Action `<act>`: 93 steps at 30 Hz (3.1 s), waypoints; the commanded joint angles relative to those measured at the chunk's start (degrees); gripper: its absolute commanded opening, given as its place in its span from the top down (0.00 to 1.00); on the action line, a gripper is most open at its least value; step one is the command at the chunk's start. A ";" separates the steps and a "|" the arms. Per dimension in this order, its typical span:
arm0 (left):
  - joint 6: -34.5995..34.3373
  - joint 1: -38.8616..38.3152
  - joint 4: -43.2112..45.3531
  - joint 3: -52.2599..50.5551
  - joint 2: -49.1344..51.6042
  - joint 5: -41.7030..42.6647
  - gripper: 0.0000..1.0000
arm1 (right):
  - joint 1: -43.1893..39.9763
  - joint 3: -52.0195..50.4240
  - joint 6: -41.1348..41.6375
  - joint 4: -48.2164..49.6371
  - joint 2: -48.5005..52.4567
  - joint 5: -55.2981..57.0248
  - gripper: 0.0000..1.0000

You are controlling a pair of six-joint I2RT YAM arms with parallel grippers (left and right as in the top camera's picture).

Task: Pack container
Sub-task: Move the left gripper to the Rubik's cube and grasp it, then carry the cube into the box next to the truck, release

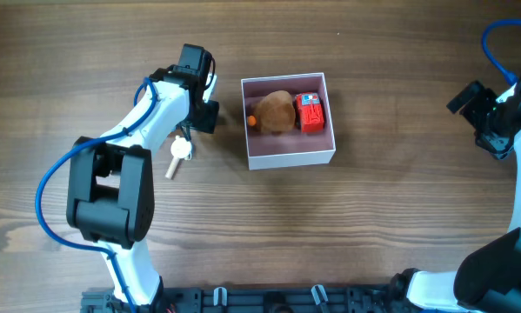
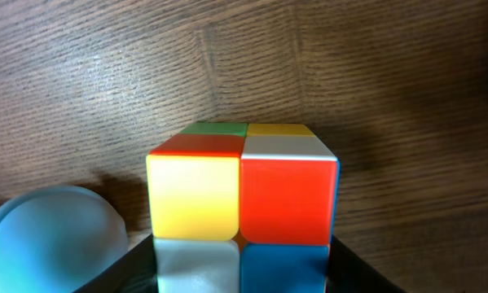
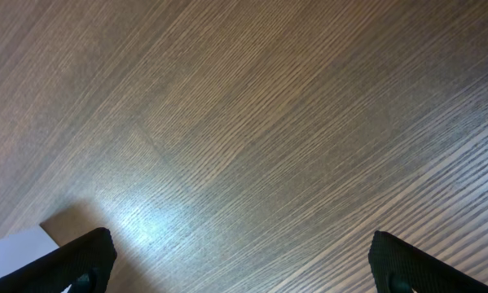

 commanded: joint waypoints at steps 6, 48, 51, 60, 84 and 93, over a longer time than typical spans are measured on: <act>0.66 0.42 -1.38 0.59 -0.26 0.70 0.57 | -0.13 -0.17 0.31 0.17 0.59 -0.90 0.00; -50.71 -34.95 -16.72 24.22 4.37 -4.50 0.94 | -0.13 -0.17 0.28 0.17 0.59 -0.90 0.00; -51.93 -34.88 -15.39 24.22 6.93 -4.90 0.94 | -0.13 -0.17 0.26 0.17 0.59 -0.92 0.00; -55.23 -34.91 -13.62 24.20 8.24 -4.87 0.82 | -0.13 -0.17 0.28 0.17 0.59 -0.92 0.00; -53.16 -36.65 -11.72 24.20 8.24 -4.46 0.26 | -0.13 -0.17 0.28 0.17 0.59 -0.90 0.00; -50.86 -36.59 -12.07 24.46 6.45 -3.91 0.38 | -0.13 -0.17 0.28 0.17 0.59 -0.92 0.00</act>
